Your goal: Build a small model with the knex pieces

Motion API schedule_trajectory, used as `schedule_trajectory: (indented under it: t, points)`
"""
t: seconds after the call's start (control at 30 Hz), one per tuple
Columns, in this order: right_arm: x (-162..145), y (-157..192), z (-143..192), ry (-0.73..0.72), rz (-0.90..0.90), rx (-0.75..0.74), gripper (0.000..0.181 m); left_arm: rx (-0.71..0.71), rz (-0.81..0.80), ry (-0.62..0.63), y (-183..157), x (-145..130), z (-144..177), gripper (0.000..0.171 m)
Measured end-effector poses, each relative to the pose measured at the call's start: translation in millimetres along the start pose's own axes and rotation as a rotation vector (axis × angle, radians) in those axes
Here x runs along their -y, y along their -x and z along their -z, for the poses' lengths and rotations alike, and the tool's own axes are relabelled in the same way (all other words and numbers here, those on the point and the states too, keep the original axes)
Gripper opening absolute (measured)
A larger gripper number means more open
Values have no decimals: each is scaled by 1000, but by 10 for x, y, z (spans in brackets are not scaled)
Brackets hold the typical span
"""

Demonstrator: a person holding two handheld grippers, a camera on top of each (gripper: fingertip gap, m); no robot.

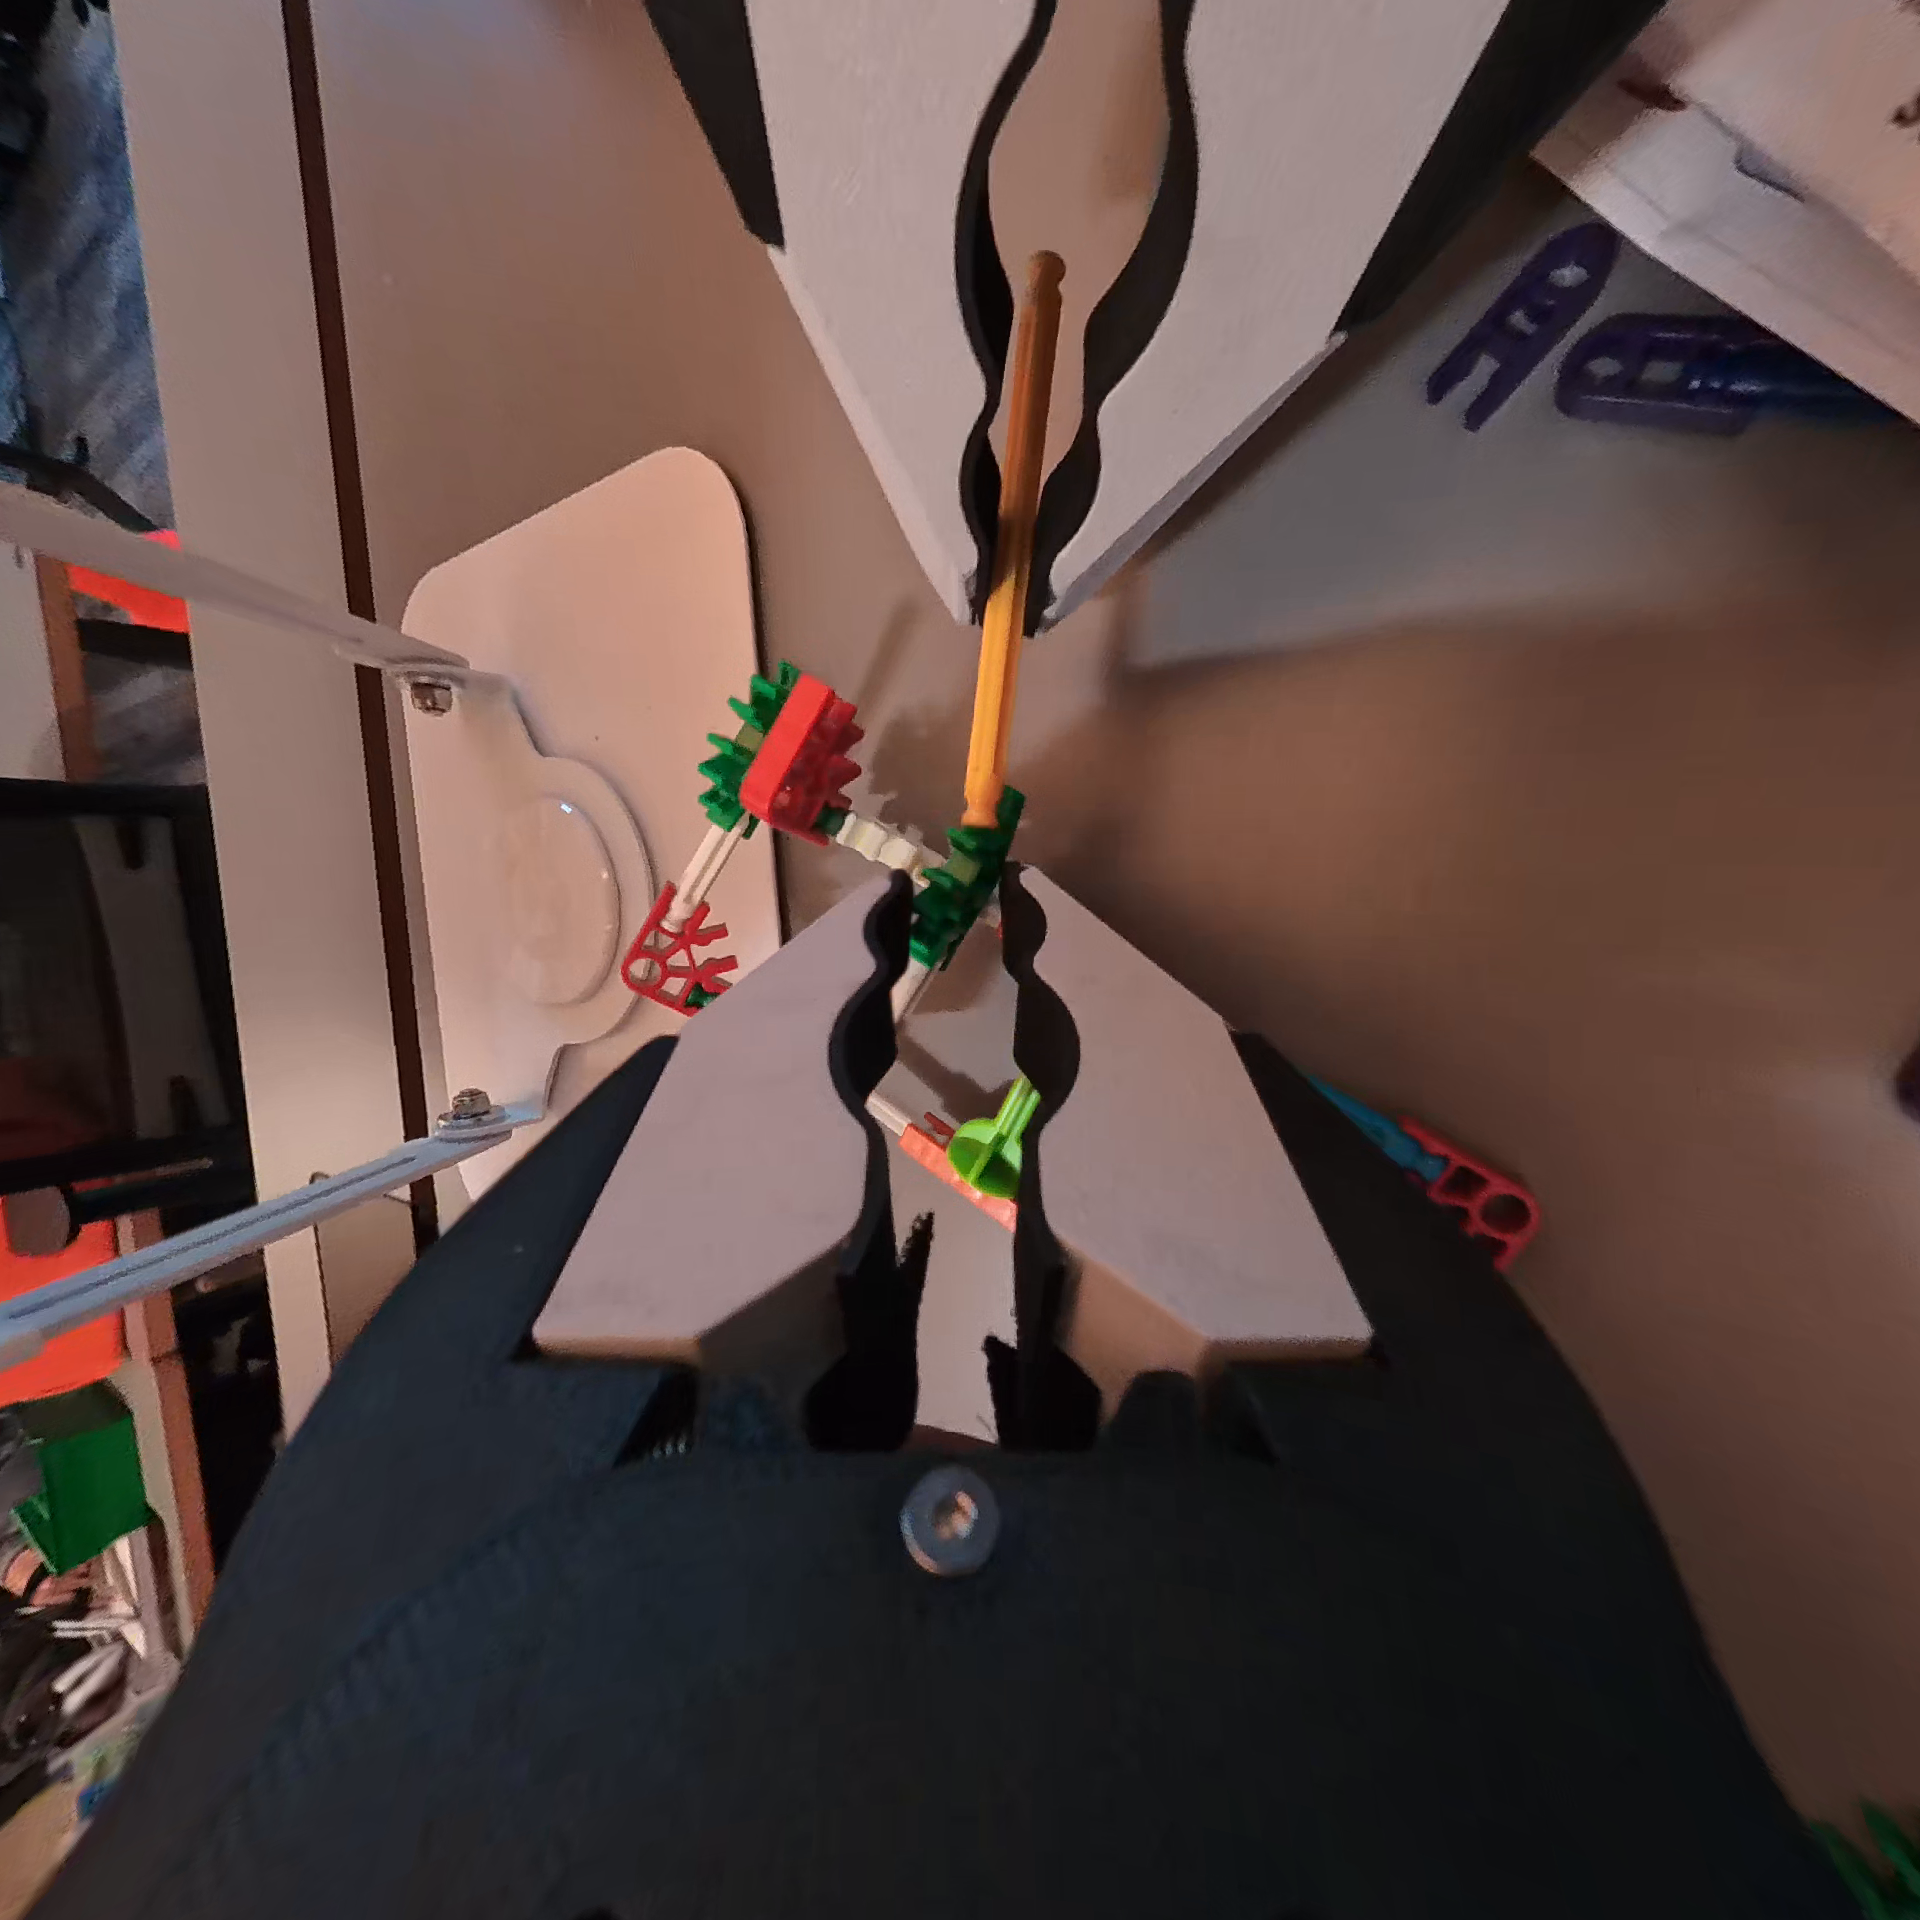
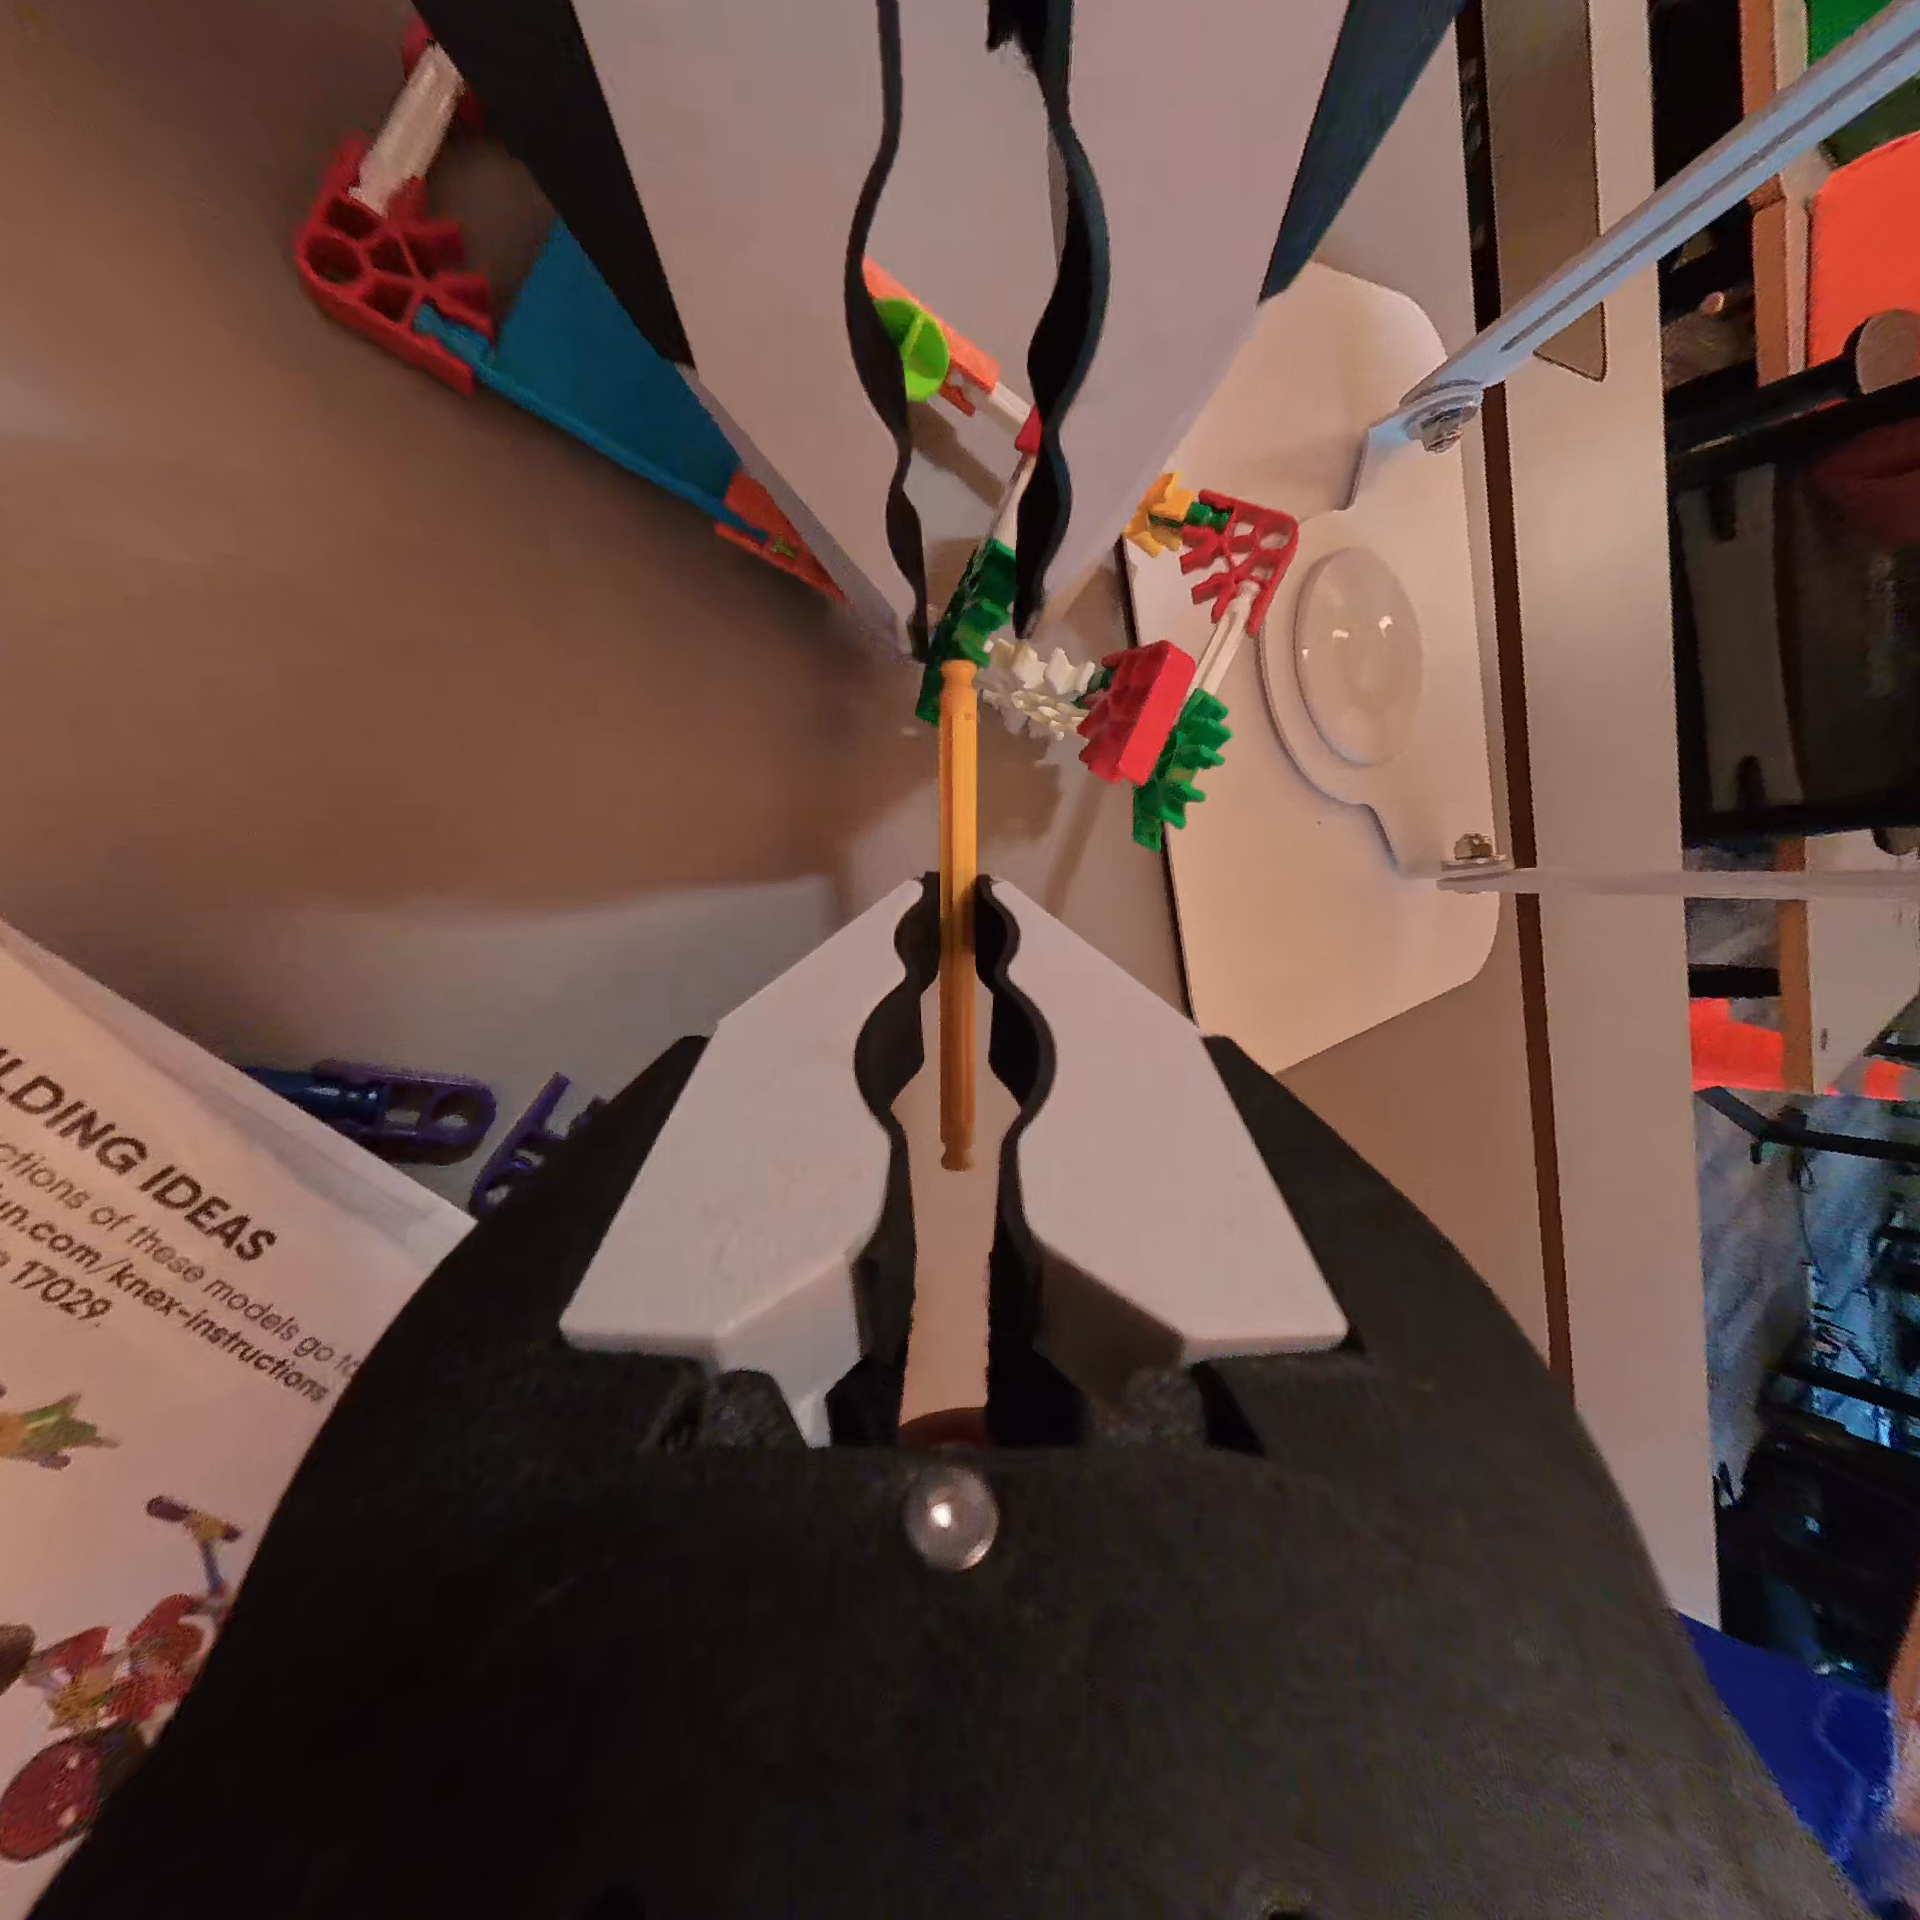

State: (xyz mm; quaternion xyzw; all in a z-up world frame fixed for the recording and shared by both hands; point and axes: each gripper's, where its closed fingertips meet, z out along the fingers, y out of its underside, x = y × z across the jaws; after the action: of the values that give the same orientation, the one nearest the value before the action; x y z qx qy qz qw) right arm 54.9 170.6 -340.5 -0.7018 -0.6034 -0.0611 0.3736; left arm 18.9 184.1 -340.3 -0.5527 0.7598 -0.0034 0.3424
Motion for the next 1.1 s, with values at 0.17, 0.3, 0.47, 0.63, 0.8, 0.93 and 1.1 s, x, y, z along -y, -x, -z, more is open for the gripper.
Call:
schedule_trajectory:
  t: [0.17,0.3,0.47,0.63,0.8,0.93,1.1]
  points:
    - [-63,-31,10,12,-22,11,3,3,39,-7,11,54,-28,13]
    - [-125,-53,3,39,-16,11,3,17,32,-18,18,78,-43,14]
    - [-161,-86,-4,56,-15,10,3,35,27,-43,47,113,-44,17]
    - [-189,-96,-21,93,21,-2,3,21,23,-92,22,197,-39,20]
    - [-196,-115,-24,102,31,-6,3,18,20,-111,25,209,-58,18]
    - [-199,-140,-15,119,47,-13,3,2,13,-128,7,216,-64,15]
    - [-178,-106,-33,121,56,7,3,-16,16,-144,-15,200,-79,14]
